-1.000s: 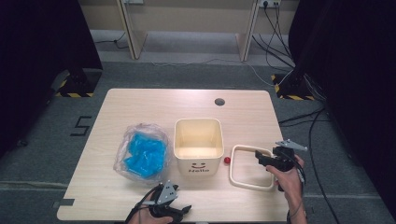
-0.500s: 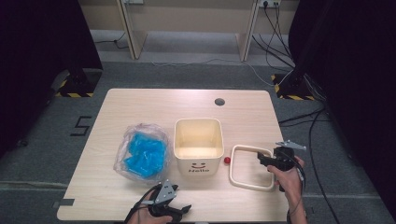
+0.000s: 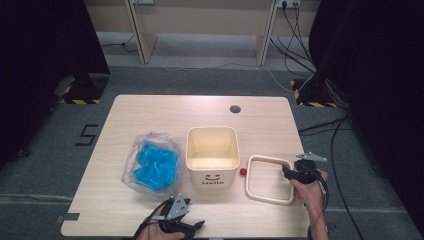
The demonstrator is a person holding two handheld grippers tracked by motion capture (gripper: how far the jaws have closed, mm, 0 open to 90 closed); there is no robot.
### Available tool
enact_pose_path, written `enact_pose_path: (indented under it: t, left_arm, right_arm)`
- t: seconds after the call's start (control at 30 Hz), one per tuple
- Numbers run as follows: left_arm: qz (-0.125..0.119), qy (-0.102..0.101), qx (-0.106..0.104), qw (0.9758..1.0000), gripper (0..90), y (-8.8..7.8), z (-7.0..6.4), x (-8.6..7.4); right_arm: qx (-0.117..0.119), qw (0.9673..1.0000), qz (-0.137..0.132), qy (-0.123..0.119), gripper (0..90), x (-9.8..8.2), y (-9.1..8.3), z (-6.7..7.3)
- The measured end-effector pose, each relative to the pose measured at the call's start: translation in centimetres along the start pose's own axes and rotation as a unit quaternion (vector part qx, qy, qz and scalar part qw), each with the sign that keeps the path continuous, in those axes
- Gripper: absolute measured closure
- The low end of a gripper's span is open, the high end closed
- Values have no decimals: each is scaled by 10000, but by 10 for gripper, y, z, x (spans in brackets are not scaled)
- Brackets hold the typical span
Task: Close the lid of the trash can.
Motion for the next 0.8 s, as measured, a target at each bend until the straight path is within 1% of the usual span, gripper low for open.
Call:
enact_pose_path:
  t: [0.07, 0.17, 0.27, 0.3, 0.37, 0.43, 0.6, 0.7, 0.8]
  left_arm:
    - [-2, -4, -3, 10000, 143, 0, 0, 0]
    - [2, 2, 3, 10000, 143, 0, 0, 0]
    - [-6, -7, -4, 10000, 143, 0, 0, 0]
    - [-10, -10, -7, 10000, 143, 0, 0, 0]
    - [-5, -1, 1, 10000, 143, 0, 0, 0]
    - [-8, 5, 17, 10000, 143, 0, 0, 0]
    - [-14, 6, 18, 10000, 143, 0, -1, 0]
    - [-28, 0, -3, 10000, 143, 0, 0, 0]
    - [-12, -2, -18, 10000, 144, 0, 0, 0]
  right_arm:
    - [-9, 10000, 14, 47, 543, -1, 2, -1]
    - [-48, 10000, 79, -3, 599, -1, 6, -2]
    - [-76, 9999, 44, 60, 667, 0, 7, -3]
    - [-86, 9999, 13, 78, 702, 0, 8, -3]
    - [-78, 9999, -23, 81, 746, 1, 9, -4]
    - [-67, 9999, -40, 71, 759, 1, 9, -4]
    - [-10, 9999, -87, 134, 763, 2, 10, -6]
    - [44, 9998, -93, 166, 765, 2, 8, -7]
    - [114, 9996, -168, 186, 767, 3, 5, -7]
Point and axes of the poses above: each handheld gripper's, and its own axes: y roughly forward along the jaws, x roughly out of its top, z roughly to its left, the point moved 4 cm from there along y, roughly forward along the jaws, and after that the axes turned 11 degrees about z, right-handed, at the moved point
